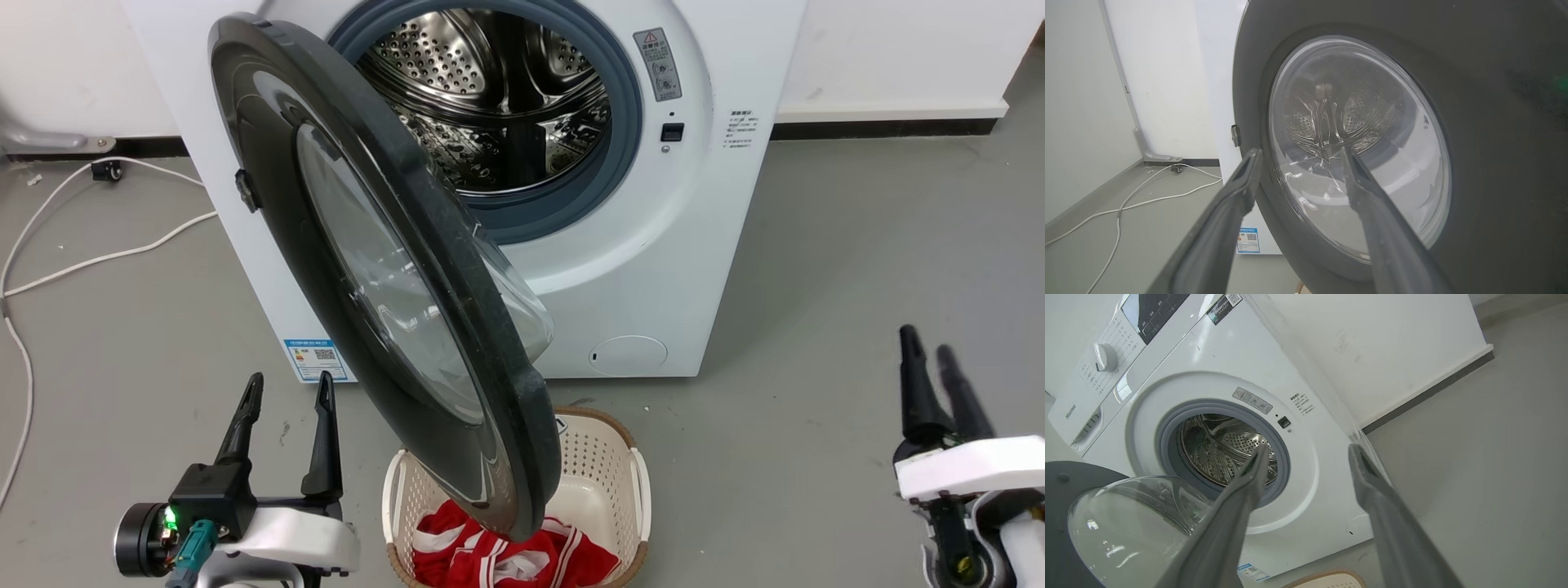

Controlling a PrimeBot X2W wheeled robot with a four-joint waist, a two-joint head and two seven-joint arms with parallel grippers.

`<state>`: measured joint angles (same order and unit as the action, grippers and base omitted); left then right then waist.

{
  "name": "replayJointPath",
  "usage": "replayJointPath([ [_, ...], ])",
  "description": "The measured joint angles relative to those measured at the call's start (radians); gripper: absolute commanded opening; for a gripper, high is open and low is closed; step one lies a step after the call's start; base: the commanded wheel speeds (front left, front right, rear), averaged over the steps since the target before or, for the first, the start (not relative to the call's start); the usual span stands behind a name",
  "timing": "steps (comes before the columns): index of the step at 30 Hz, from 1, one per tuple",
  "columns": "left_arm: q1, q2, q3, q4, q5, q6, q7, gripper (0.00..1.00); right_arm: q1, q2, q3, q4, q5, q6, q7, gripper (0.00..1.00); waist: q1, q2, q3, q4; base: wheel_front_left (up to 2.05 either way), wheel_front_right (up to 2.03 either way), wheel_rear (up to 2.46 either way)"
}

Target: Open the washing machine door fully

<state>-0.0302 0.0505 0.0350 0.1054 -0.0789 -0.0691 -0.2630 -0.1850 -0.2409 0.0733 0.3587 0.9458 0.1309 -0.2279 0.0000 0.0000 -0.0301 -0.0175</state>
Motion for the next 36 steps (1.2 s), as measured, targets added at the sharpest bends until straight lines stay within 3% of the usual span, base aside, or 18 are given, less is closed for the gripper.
replayJointPath([
  [4, 0.001, 0.0, 0.004, -0.005, 0.004, 0.0, 0.0, 1.0, 0.005, 0.017, -0.086, -0.051, -0.267, 0.0, -0.026, 1.0, 0.0, 0.0, 0.0, -0.006, 0.0, 0.0, 0.0],
  [10, 0.001, 0.0, 0.006, -0.008, 0.007, -0.001, 0.0, 1.0, 0.041, 0.088, -0.165, -0.252, -0.697, 0.0, -0.027, 1.0, 0.0, 0.0, 0.005, -0.009, 0.0, 0.0, 0.0],
  [15, 0.001, 0.0, 0.007, -0.012, 0.013, -0.002, 0.0, 1.0, 0.128, 0.153, -0.144, -0.382, -0.882, 0.0, 0.035, 1.0, 0.0, 0.0, 0.007, -0.009, 0.0, 0.0, 0.0],
  [22, 0.001, 0.0, 0.007, -0.014, 0.019, -0.006, 0.0, 1.0, 0.214, 0.184, -0.118, -0.384, -0.925, 0.0, 0.06, 1.0, 0.0, 0.0, 0.01, -0.011, 0.0, 0.0, 0.0],
  [35, -0.001, 0.0, 0.007, -0.01, 0.024, -0.01, 0.0, 1.0, 0.212, 0.188, -0.107, -0.346, -0.913, 0.0, 0.048, 1.0, 0.0, 0.0, 0.012, -0.013, 0.0, 0.0, 0.0],
  [36, -0.001, 0.0, 0.007, -0.011, 0.024, -0.011, 0.0, 0.53, 0.211, 0.188, -0.107, -0.344, -0.913, 0.0, 0.048, 1.0, 0.0, 0.0, 0.013, -0.012, 0.0, 0.0, 0.0],
])
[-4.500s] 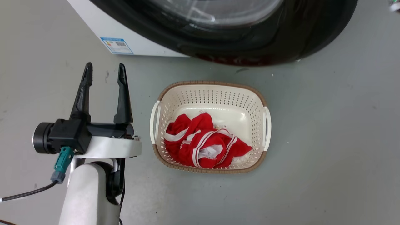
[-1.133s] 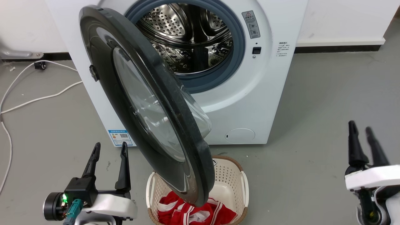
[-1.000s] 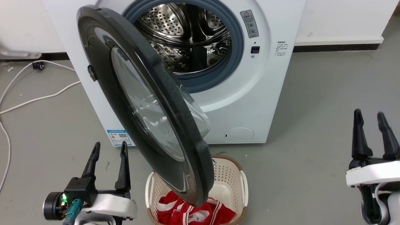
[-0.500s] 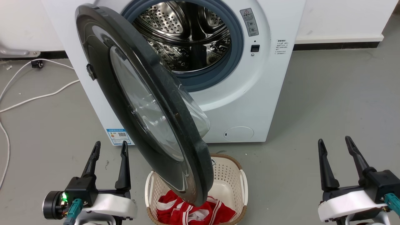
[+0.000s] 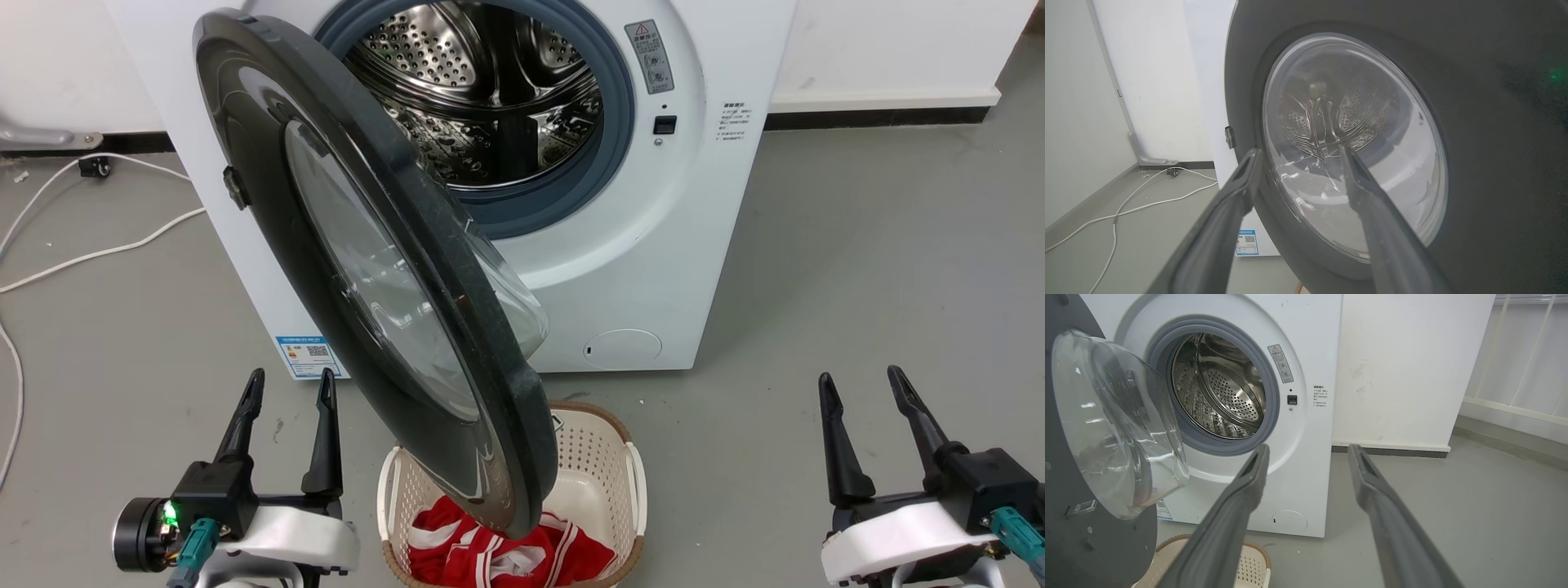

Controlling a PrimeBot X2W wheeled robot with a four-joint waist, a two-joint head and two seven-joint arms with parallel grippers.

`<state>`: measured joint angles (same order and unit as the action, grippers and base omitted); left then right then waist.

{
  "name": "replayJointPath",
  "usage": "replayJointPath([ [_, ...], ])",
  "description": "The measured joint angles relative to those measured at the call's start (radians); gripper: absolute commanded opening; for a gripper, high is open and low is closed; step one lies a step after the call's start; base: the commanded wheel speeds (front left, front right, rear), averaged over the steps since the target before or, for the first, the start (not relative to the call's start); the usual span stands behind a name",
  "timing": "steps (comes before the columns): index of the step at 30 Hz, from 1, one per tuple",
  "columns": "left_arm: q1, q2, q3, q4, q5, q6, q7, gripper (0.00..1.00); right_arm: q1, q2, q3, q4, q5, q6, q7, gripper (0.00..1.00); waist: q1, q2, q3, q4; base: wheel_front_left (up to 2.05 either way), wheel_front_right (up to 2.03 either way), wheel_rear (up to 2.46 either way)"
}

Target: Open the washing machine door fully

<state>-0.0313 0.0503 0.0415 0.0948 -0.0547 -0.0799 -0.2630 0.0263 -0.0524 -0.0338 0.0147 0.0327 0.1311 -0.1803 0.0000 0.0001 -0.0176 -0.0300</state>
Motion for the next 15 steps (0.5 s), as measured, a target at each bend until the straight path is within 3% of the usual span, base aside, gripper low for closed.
replayJointPath([
  [1, 0.0, 0.0, -0.001, -0.002, 0.0, -0.002, 0.0, 0.09, 0.0, 0.0, 0.001, 0.002, 0.0, 0.0, -0.001, 1.0, 0.0, 0.0, 0.001, 0.0, 0.0, 0.0, 0.0],
  [2, -0.001, 0.0, -0.001, -0.004, 0.0, -0.005, 0.0, 0.09, -0.001, 0.0, 0.0, 0.004, 0.002, 0.0, -0.001, 1.0, 0.0, 0.0, 0.001, 0.0, 0.0, 0.0, 0.0],
  [3, -0.002, 0.0, -0.001, -0.006, 0.0, -0.005, 0.0, 0.0, -0.001, 0.0, 0.001, 0.006, 0.002, 0.0, -0.004, 1.0, -0.0001, 0.0, 0.001, 0.0, 0.0, 0.0, 0.0],
  [7, -0.002, 0.0, -0.001, -0.012, -0.001, -0.005, 0.0, 0.0, -0.002, 0.0, 0.001, 0.01, 0.003, 0.0, -0.005, 1.0, 0.0, 0.0, 0.002, -0.001, 0.0, 0.0, 0.0],
  [15, -0.063, 0.0, 0.01, -0.195, -0.002, -0.005, 0.0, 0.0, -0.003, 0.0, -0.008, 0.016, 0.01, 0.0, -0.008, 1.0, 0.0, 0.0, 0.006, 0.002, 0.0, 0.0, 0.0],
])
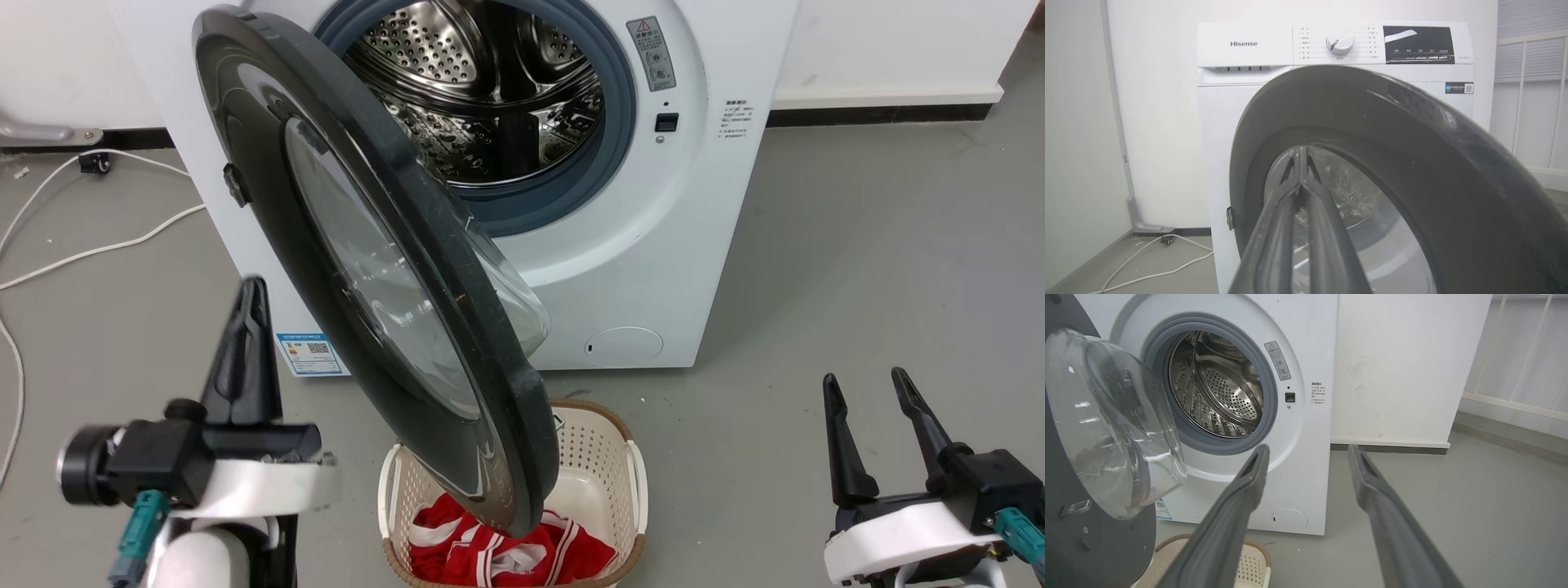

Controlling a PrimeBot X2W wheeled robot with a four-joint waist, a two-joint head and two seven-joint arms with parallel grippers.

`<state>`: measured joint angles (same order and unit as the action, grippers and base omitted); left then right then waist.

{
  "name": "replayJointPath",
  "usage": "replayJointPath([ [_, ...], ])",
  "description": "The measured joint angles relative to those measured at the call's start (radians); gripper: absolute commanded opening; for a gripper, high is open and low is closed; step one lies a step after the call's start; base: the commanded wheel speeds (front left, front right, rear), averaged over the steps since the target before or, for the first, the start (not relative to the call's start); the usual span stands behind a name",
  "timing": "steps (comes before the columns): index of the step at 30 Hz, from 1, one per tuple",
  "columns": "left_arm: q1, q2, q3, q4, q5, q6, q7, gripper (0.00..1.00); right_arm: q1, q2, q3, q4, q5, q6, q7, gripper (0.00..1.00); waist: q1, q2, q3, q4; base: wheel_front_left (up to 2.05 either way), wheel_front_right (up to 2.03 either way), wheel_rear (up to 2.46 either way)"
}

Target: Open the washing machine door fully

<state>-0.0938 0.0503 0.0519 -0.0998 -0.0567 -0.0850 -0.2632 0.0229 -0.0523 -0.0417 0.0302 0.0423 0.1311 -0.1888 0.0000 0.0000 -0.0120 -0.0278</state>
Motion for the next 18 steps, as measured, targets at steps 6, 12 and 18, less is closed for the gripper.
replayJointPath([
  [6, -0.064, 0.0, -0.002, -0.179, 0.012, -0.001, 0.0, 0.0, 0.0, 0.0, -0.002, 0.002, 0.001, 0.0, 0.0, 1.0, 0.0, 0.0, -0.002, 0.002, 0.0, 0.0, 0.0],
  [12, -0.113, 0.001, -0.04, -0.331, 0.017, 0.0, 0.0, 0.0, 0.0, 0.0, -0.008, 0.002, 0.002, 0.0, 0.002, 1.0, 0.0001, 0.0, -0.004, 0.001, 0.0, 0.0, 0.0],
  [18, -0.142, 0.001, -0.171, -0.414, 0.015, -0.025, 0.0, 0.0, 0.001, 0.0, -0.011, 0.003, 0.003, 0.0, 0.006, 1.0, 0.0, 0.0, -0.008, -0.003, 0.0, 0.0, 0.0],
])
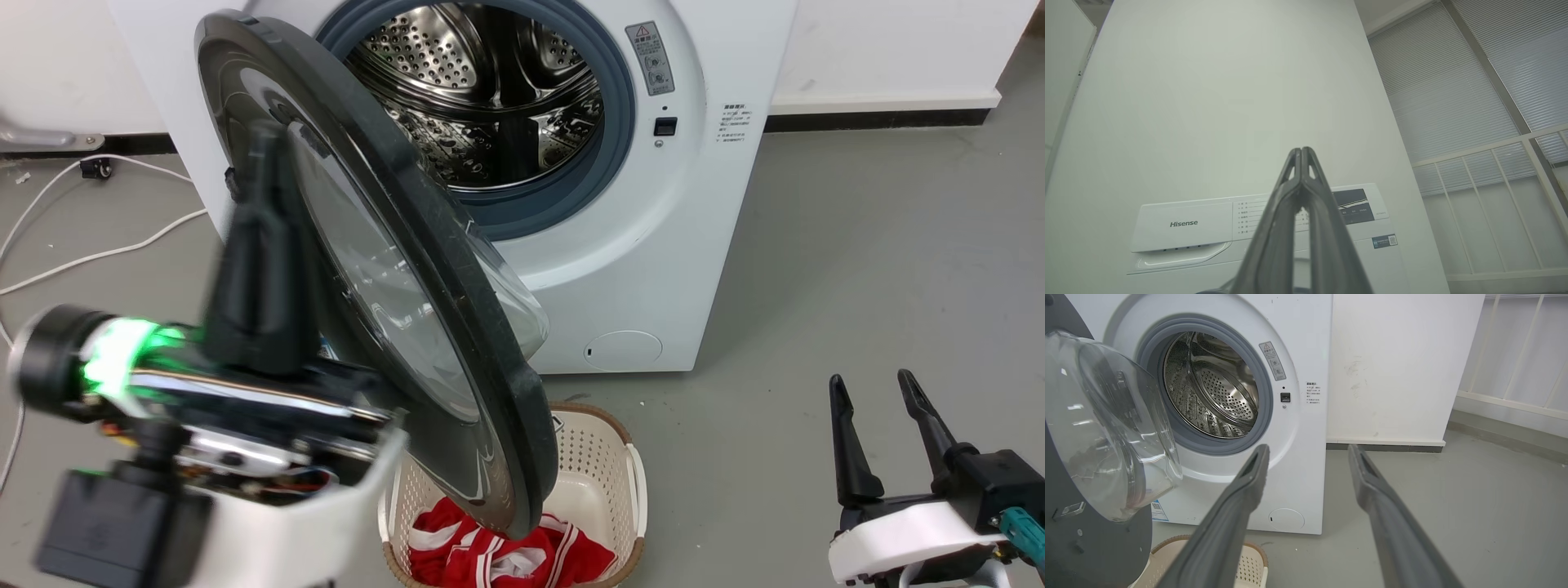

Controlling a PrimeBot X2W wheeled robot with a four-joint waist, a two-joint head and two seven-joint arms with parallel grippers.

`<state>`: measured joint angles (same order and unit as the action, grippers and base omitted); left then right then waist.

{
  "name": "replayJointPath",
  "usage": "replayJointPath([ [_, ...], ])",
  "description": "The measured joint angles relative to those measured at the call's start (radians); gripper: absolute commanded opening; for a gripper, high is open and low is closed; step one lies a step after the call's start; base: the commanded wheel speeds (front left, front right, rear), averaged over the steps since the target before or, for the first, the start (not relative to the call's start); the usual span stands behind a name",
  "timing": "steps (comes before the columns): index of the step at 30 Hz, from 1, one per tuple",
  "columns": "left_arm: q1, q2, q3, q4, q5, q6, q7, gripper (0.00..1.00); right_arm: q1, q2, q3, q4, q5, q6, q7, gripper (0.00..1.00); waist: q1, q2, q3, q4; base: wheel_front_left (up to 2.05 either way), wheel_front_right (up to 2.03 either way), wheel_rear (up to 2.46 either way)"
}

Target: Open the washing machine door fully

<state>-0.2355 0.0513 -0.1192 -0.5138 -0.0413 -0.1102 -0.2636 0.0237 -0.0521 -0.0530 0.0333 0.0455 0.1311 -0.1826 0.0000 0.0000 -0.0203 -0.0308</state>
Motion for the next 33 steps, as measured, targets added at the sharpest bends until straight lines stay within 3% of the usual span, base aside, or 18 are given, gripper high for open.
replayJointPath([
  [11, 0.102, 0.046, -0.375, 0.073, -0.116, -0.019, 0.105, 0.0, 0.006, 0.0, 0.007, 0.003, 0.01, 0.0, 0.009, 1.0, 0.0, 0.0, -0.008, -0.002, 0.0, 0.0, 0.0],
  [14, 0.215, 0.134, -0.493, 0.166, -0.148, -0.019, 0.204, 0.0, 0.017, 0.0, 0.009, 0.001, 0.012, 0.0, 0.017, 1.0, 0.0, 0.0, -0.008, 0.005, 0.0, 0.0, 0.0],
  [23, 0.252, 0.125, -0.494, 0.299, -0.165, 0.006, 0.203, 0.0, 0.017, 0.0, 0.013, -0.001, 0.017, 0.0, 0.026, 1.0, 0.0, 0.0, -0.003, 0.009, 0.0, 0.0, 0.0],
  [33, 0.121, 0.045, -0.457, 0.464, -0.184, 0.048, 0.144, 0.0, 0.016, 0.001, 0.025, 0.004, 0.026, 0.0, 0.033, 1.0, 0.0, 0.0, 0.012, -0.009, 0.0, 0.0, 0.0],
])
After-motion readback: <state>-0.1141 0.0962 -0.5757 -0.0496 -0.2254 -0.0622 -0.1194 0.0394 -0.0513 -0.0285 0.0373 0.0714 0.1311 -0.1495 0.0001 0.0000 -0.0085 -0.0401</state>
